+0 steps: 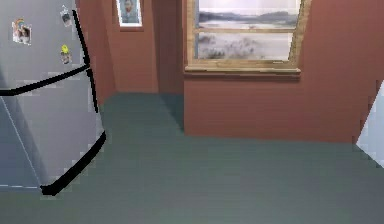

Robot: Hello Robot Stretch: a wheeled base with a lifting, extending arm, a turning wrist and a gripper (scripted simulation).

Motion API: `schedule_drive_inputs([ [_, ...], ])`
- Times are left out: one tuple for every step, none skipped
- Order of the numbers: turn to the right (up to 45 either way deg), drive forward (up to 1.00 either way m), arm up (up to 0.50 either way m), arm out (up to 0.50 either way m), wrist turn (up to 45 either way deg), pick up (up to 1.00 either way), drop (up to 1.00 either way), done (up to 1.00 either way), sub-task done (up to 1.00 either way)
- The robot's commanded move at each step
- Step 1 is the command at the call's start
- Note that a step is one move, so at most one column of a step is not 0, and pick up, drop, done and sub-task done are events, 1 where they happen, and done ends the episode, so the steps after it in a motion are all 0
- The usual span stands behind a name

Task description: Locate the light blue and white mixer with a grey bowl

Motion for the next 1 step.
schedule_drive_inputs([
  [45.0,0.00,0.00,0.00,0.0,0.00,0.00,0.00,0.00],
])
